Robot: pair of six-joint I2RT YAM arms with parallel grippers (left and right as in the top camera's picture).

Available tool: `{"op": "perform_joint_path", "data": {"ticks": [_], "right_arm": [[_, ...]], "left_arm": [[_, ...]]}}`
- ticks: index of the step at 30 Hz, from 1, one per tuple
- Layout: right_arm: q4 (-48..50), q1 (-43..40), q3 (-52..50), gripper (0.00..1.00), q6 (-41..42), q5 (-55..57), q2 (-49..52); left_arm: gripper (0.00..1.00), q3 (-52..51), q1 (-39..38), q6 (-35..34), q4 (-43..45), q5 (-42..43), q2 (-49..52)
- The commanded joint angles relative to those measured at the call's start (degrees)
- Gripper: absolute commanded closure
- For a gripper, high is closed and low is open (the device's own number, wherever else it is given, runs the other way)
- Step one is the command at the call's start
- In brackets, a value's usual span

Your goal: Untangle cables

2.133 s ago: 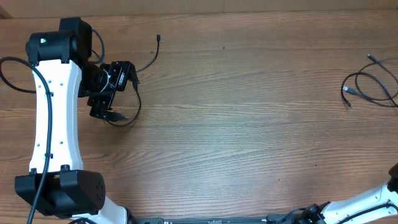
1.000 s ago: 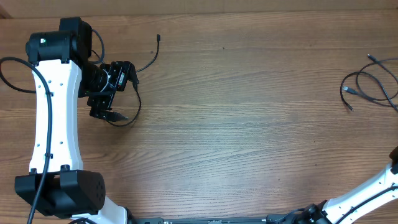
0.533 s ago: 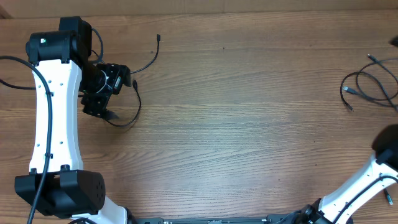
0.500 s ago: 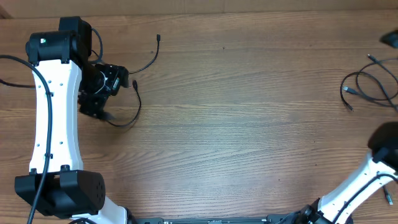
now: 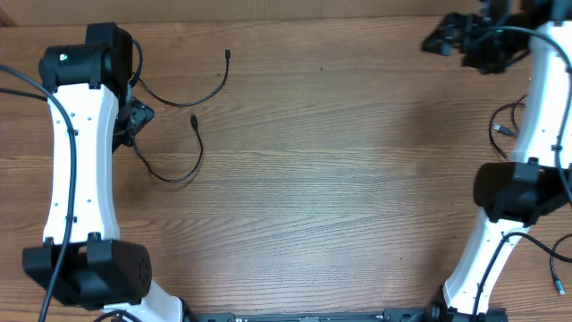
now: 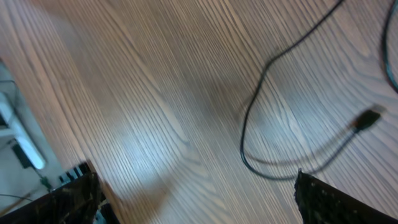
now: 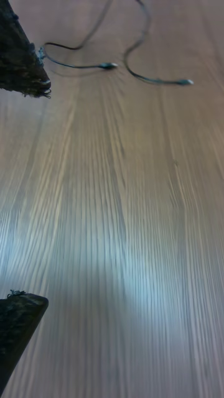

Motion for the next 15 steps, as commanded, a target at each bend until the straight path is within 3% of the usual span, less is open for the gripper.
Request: {"op": "perform_joint_path", "data": {"ticks": [1,9,12,15], "right_arm": [[0.15,4.33,-0.24,0.0,-0.44,0.79,-0.2],[0.09,9.73,-0.24,0.0,-0.39,1.55,-0.2],[0.09,10.6,-0.24,0.0,-0.39,1.55,-0.15],[0.09,11.13,-0.24,0.0,-0.39,1.55,0.02]], "left_arm": [[0.0,-0.13,0.94,3.06,2.56,-6.36,5.95],[0.0,-0.15,4.63,27.26,17.4,0.5,16.31],[0.0,-0.13,6.38,32.46,22.88,4.68,19.5],[0.0,-0.13,7.48,33.24,27.58,5.11,22.23]]}}
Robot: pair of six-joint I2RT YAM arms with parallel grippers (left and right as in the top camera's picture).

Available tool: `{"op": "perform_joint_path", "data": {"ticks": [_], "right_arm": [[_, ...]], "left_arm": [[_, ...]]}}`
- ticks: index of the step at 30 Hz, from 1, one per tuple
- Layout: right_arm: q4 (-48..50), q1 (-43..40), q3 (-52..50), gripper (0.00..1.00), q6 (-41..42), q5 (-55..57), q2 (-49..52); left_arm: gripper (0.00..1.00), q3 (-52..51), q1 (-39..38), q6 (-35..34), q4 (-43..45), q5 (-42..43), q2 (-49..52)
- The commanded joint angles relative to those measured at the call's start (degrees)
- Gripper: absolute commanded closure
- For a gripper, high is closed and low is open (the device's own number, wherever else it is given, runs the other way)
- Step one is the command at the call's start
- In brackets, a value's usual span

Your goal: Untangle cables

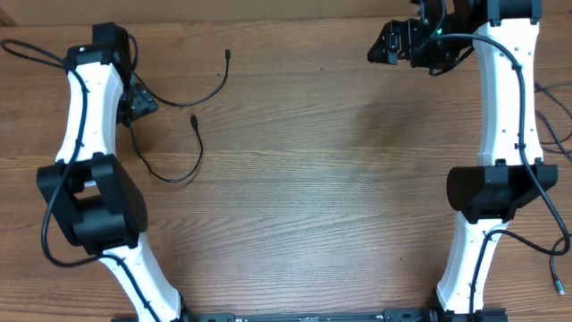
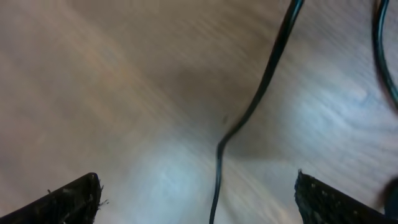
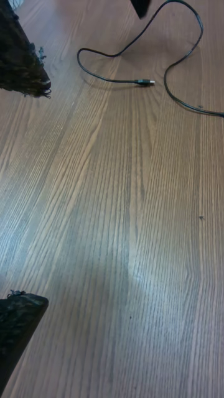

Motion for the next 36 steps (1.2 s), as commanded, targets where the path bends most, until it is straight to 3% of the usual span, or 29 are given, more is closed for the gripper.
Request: {"op": "perform_joint_path", "data": {"ticks": [1,6,9,11,13,15,20,24,30,34,36], "right_arm": [[0.11,0.68,-0.26,0.0,-0.28,0.26,0.04],[0.09,0.7,-0.28,0.0,-0.22,0.26,0.07],[0.09,0.7,-0.28,0.0,-0.07,0.24,0.07],[0.09,0.7,-0.28,0.0,-0.07,0.24,0.07],[0.09,0.7,-0.28,0.0,-0.07,0.24,0.07],[0.09,0.7,-0.31,0.0,-0.07,0.24,0.07],[0.09,0.7,-0.31,0.0,-0.09,0.26,0.07],[0.09,0.7,-0.31,0.0,-0.09,0.28,0.07],[0.09,0.68,-0.31,0.0,-0.09,0.24,0.07],[0.09,0.66,-0.31,0.0,-3.06,-1.4,0.04],[0.09,0.66,-0.31,0.0,-7.23,-4.66,0.04]], "left_arm": [[0.0,-0.09,1.38,6.32,4.04,2.75,3.61],[0.03,-0.07,1.36,6.29,9.51,2.82,6.25],[0.37,-0.07,1.2,6.29,11.39,3.26,6.97],[0.5,-0.09,1.22,6.29,12.22,5.88,7.04],[0.8,-0.07,1.22,6.29,13.07,7.43,7.04],[0.91,-0.07,1.22,6.32,13.46,7.76,7.04],[0.96,-0.07,1.16,8.5,14.53,9.97,7.04],[0.96,-0.07,1.16,18.56,13.97,17.7,6.99],[0.96,0.11,1.16,36.33,11.63,42.97,5.33],[0.96,0.11,1.14,57.11,8.35,64.72,-0.81],[0.96,0.11,1.03,64.63,5.97,69.33,-4.52]]}}
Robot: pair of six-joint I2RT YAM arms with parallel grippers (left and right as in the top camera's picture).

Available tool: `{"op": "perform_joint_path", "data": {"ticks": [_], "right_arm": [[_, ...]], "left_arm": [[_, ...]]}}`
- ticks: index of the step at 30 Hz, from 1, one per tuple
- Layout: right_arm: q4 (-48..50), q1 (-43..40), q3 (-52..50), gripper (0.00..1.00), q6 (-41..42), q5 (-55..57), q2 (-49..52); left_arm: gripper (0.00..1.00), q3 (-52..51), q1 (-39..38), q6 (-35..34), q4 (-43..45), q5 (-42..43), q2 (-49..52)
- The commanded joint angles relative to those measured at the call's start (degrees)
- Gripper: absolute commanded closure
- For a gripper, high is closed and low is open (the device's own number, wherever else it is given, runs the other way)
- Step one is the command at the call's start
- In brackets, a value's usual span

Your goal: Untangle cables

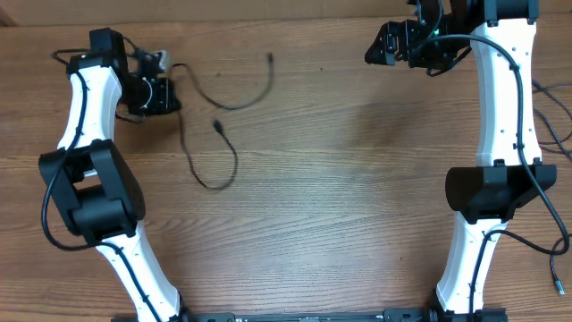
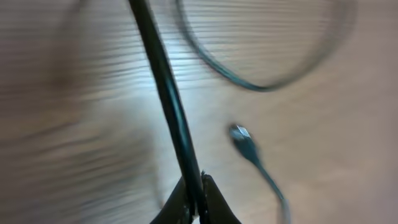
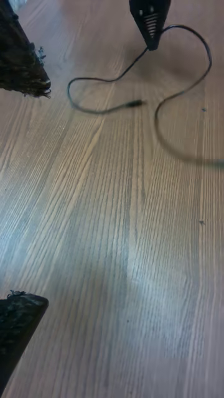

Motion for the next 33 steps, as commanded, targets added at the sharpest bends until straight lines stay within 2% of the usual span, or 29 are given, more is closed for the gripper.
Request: {"op": "perform_joint_path", "data": {"ticks": [1,4,9,15,21,26,32,33], "right_arm": [[0.09,0.24,-0.31,0.0,-9.57,-7.1,0.04],[0.09,0.24,-0.31,0.0,-17.7,-15.15,0.04],[0.09,0.31,-0.31,0.0,-24.81,-30.21,0.04],[0.09,1.31,-0.31,0.0,-38.16,-42.14,0.04],[0.09,7.19,-0.31,0.0,-50.18,-43.08,0.04],[0.52,14.43,-0.31,0.0,-54.07,-40.15,0.04],[0.11,18.69,-0.31,0.11,-53.99,-37.03,0.04],[0.09,18.75,-0.31,0.17,-53.96,-37.03,0.04]], "left_arm": [[0.96,0.39,-0.79,24.02,-3.58,19.1,-12.35],[0.96,0.39,-1.01,32.0,-7.37,19.04,-19.87],[0.96,0.39,-1.16,42.82,-12.7,19.08,-30.49],[0.96,0.39,-1.2,43.63,-13.86,19.39,-33.88],[0.96,0.39,-2.21,45.48,-15.3,25.57,-33.86],[0.96,0.39,-5.66,45.99,-15.78,25.46,-33.86],[0.96,0.39,-8.28,45.92,-16.0,25.05,-33.86],[0.96,0.39,-8.33,45.92,-16.11,25.05,-33.86]]}}
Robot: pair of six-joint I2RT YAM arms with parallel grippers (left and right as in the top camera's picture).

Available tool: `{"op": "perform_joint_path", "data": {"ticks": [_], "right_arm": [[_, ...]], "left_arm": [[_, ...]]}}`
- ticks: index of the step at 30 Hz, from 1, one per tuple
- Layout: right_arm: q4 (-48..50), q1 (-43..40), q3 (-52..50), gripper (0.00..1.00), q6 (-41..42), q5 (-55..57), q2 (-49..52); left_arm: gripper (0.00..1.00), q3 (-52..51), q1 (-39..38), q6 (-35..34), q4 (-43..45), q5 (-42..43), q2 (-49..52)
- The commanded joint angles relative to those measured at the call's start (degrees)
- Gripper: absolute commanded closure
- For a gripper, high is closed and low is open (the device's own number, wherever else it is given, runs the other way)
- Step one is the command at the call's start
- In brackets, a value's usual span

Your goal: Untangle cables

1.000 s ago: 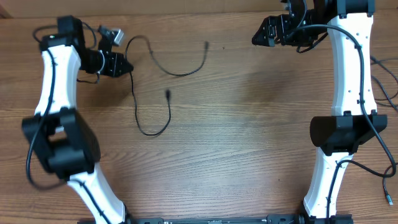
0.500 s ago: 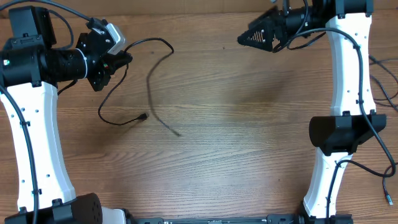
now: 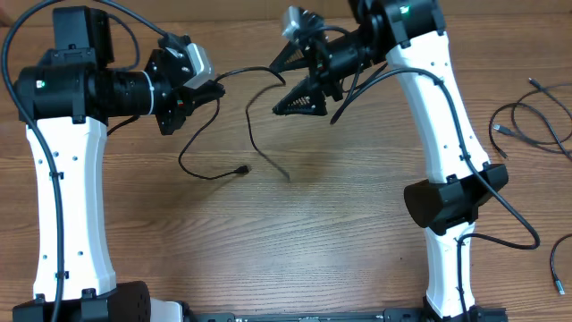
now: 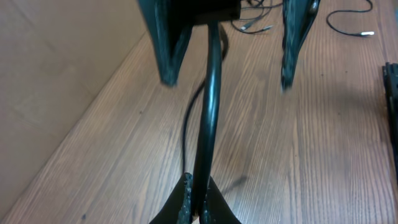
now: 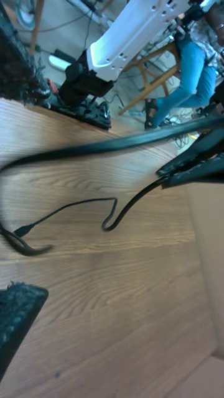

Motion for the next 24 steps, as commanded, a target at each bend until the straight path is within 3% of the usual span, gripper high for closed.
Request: {"op": "perform_joint_path", "data": {"ticks": [1,3,5,7,10,11,12,13,15,19,24], "right_arm": [[0.07,0.24,-0.28,0.27,-0.83,0.87,0.04],[0.04,0.28,-0.28,0.49,-0.42,0.9,0.04],[0.09,0.28,-0.28,0.82,0.52,0.94,0.04],[0.07,0.28,-0.28,0.96,1.16,0.96,0.04],[0.17,-0.37,-0.28,0.96,3.54,1.25,0.04],[0.31,-0.61,-0.28,0.96,4.17,1.62,0.04],[0.35,-0.85,-0.28,0.96,4.81,2.01,0.04],[0.5,-1.27,-0.28,0.96,5.53,2.75,0.04],[1.25,-2.1,-0.28,0.96,7.72,4.22,0.04],[6.38,-5.07,-0.28,0.96,18.69,9.92,0.04],[17.73,-11.74,-0.24,0.96,39.45,25.64,0.04]], "left_arm": [[0.96,0.42,-0.39,1.05,-0.61,1.68,-0.42],[0.96,0.39,-0.39,1.03,-1.05,1.66,-0.42],[0.92,0.39,-0.37,0.85,-1.29,1.46,-0.42],[0.9,0.39,-0.37,0.85,-1.38,1.42,-0.42],[0.88,0.39,-0.37,0.83,-1.4,1.42,-0.42],[0.82,0.39,-0.37,0.83,-1.4,1.42,-0.42],[0.7,0.39,-0.39,0.83,-1.42,1.44,-0.42],[0.24,0.39,-0.37,0.74,-1.42,1.44,-0.42],[0.0,0.39,-0.37,-0.09,-1.4,1.44,-0.42],[0.0,0.39,-0.39,-1.11,-1.38,1.2,-0.42],[0.01,0.39,-0.37,-1.09,-1.36,-3.56,-0.42]]}}
